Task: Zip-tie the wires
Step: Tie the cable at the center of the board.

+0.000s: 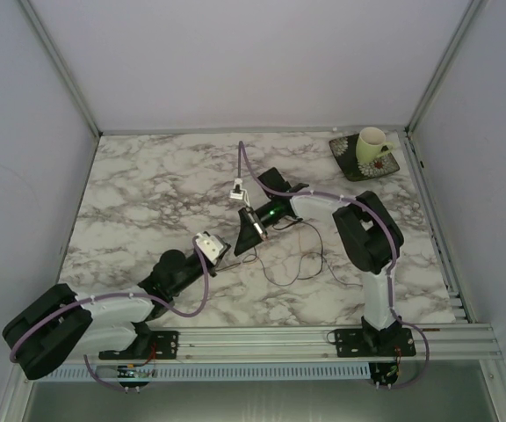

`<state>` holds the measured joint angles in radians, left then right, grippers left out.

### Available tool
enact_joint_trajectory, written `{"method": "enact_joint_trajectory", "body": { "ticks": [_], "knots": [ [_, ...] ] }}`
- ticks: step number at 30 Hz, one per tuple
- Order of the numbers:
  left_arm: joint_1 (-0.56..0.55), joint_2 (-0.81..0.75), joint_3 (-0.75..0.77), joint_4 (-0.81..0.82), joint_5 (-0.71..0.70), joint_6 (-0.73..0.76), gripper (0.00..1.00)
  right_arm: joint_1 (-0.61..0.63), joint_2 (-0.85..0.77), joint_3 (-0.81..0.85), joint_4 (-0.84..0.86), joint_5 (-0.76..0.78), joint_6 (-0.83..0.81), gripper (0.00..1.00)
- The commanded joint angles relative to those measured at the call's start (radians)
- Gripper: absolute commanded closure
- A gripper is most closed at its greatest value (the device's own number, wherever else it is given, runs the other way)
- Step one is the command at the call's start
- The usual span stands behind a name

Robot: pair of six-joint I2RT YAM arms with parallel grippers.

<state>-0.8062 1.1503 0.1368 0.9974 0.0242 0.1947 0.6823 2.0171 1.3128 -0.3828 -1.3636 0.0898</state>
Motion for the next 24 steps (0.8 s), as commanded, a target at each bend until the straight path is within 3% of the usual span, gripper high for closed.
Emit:
{"method": "enact_joint_trajectory", "body": {
  "ticks": [1, 24],
  "knots": [
    [-0.012, 0.016, -0.003, 0.036, 0.009, 0.012, 1.0, 0.001, 0.014, 0.052, 0.007, -0.019, -0.001, 1.0],
    [-0.027, 0.049, -0.001, 0.049, 0.019, 0.012, 1.0, -0.007, 0.065, 0.128, 0.003, 0.015, 0.05, 1.0]
  ]
}}
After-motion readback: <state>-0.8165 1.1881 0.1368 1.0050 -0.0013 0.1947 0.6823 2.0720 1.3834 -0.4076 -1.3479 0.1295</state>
